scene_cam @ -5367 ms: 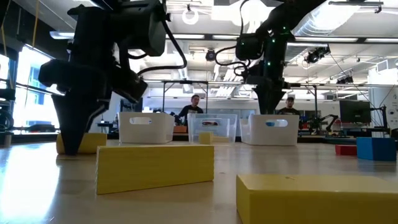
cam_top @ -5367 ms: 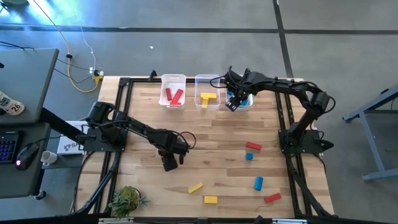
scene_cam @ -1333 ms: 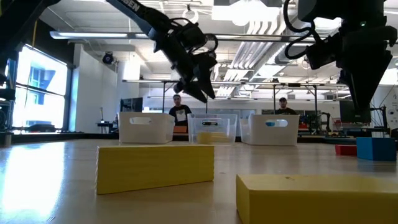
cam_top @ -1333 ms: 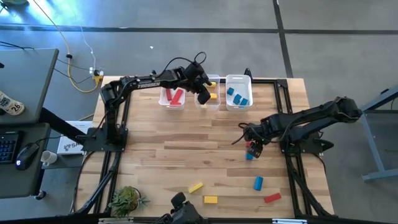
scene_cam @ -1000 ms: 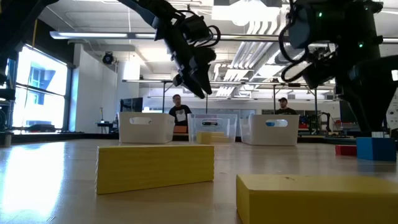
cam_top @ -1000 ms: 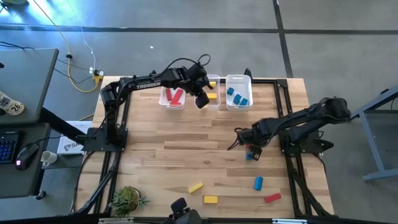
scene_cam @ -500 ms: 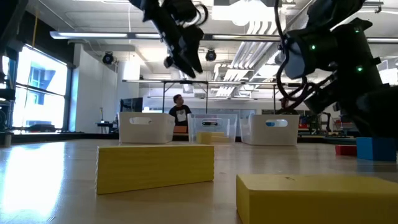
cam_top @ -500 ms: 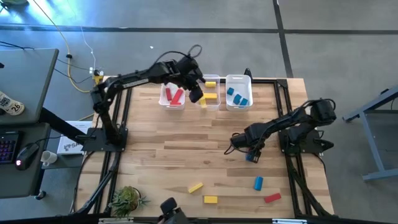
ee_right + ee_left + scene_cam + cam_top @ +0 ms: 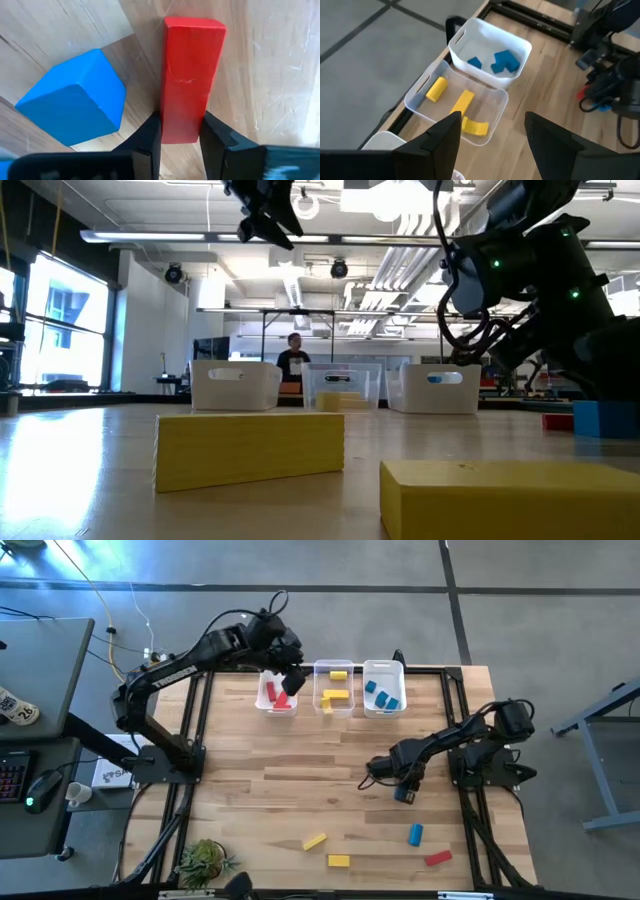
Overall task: Sort & place blocks by color
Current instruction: Put the red block into the left white bin
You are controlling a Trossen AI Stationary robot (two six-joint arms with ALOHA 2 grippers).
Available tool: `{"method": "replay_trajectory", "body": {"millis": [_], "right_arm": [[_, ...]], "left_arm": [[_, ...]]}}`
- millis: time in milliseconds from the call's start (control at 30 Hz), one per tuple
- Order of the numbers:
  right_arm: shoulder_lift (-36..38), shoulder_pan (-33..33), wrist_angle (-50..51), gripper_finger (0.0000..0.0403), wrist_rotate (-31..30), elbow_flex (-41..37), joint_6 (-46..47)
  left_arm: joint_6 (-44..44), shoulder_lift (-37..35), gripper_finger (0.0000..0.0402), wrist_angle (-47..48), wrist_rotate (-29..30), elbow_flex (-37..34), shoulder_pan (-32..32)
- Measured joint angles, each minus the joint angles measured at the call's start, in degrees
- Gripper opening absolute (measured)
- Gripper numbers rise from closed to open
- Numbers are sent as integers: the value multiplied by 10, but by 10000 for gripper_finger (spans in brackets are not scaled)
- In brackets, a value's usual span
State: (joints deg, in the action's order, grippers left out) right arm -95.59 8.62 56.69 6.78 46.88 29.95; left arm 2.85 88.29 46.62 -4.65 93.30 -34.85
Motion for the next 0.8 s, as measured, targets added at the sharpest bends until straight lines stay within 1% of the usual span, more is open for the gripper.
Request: {"method": "replay_trajectory", "body": {"millis": [67,200,300,467,600,800], "right_arm": [[-2,0,14,76,-9,10,1],[-2,0,56,76,-52,42,12],[-2,0,84,76,-60,60,11],[-2,0,104,76,-78,81,6],[-2,0,108,76,-80,104,-5],[-1,0,121,76,-128,170,-29]], "left_arm": [[2,-6,205,0,-1,0,0],[33,-11,205,4,-3,0,0],[58,-11,205,8,-7,-1,0],[102,-8,205,19,-21,-7,1],[133,-4,205,23,-54,-8,1],[173,-4,205,21,-61,-8,4]]}}
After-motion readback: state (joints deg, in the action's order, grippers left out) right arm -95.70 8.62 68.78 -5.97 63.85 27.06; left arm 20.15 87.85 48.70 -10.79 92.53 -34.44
